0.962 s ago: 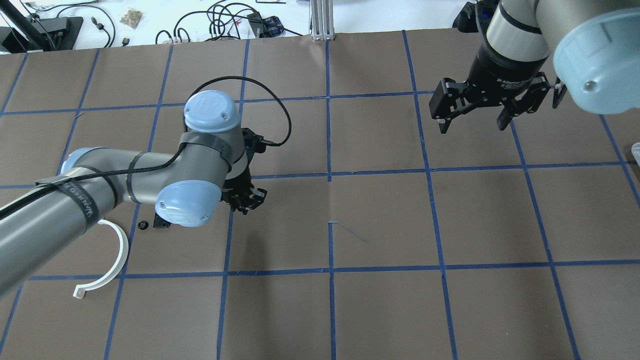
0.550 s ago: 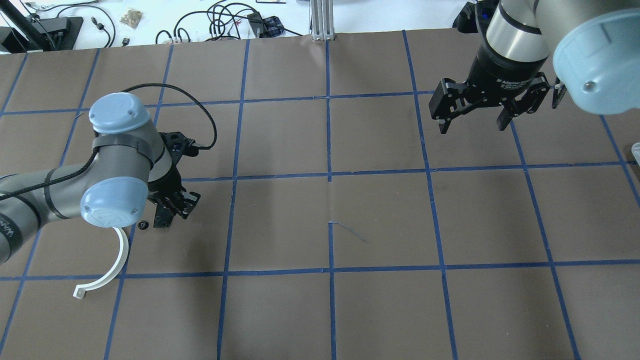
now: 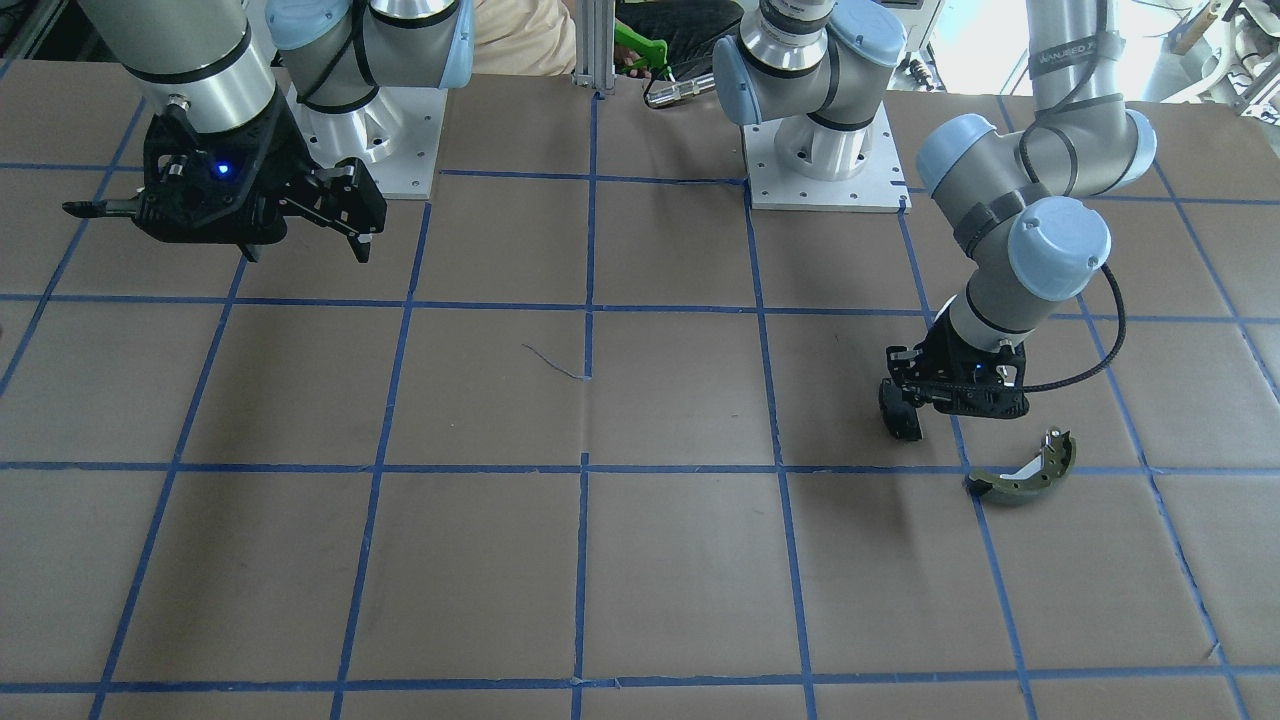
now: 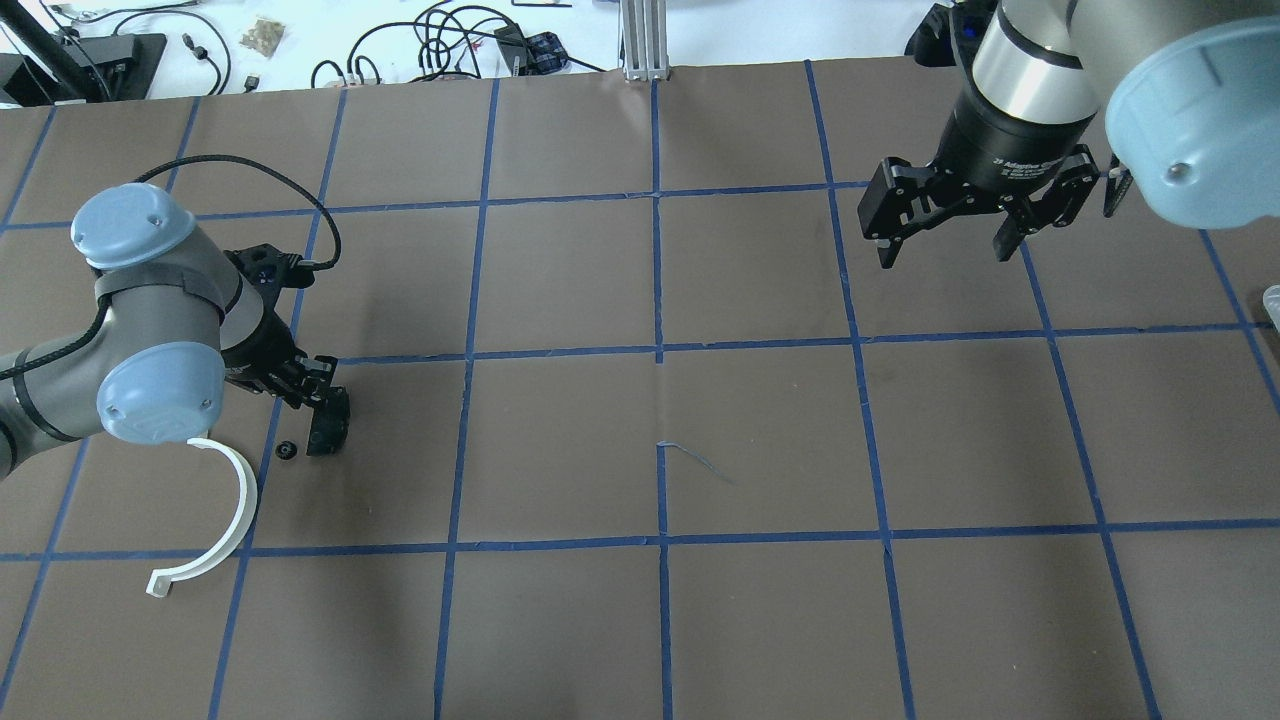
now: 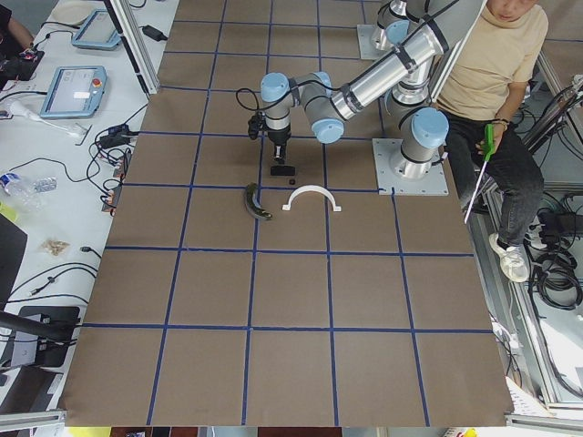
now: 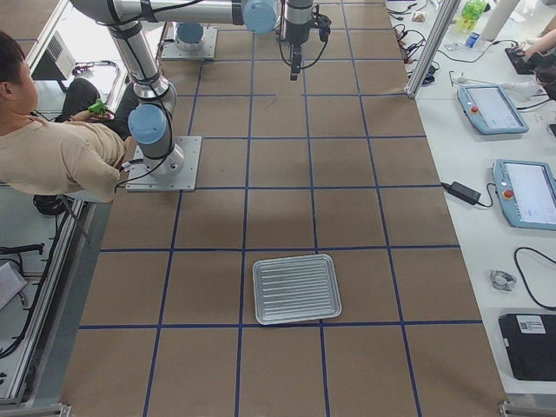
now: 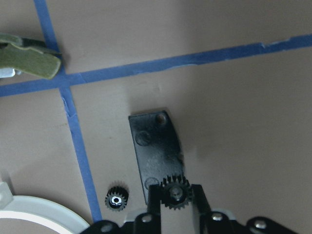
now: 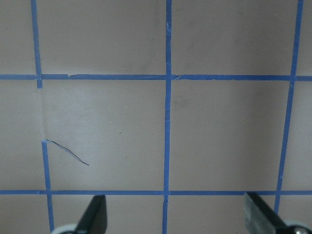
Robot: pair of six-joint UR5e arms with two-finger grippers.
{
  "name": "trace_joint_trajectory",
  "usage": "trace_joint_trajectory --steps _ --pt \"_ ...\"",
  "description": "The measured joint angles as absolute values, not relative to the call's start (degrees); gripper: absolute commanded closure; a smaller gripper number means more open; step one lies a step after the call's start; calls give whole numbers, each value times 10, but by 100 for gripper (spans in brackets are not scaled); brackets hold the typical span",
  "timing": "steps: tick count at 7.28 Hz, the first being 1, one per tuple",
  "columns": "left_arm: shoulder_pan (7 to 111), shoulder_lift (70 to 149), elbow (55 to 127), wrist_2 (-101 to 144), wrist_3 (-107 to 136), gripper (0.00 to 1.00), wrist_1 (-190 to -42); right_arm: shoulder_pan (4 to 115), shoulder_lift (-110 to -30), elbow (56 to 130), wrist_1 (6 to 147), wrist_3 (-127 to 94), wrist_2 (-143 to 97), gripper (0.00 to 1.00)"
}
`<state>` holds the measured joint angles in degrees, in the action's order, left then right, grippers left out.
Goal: Place bearing gear from tray to pile
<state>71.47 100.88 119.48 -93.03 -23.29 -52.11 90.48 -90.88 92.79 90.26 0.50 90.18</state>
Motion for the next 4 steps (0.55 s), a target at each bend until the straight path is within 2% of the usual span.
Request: trace_joint_trajectory --steps 4 --pt "678 1064 1178 -927 -235 100 -486 905 -909 928 903 8 902 0"
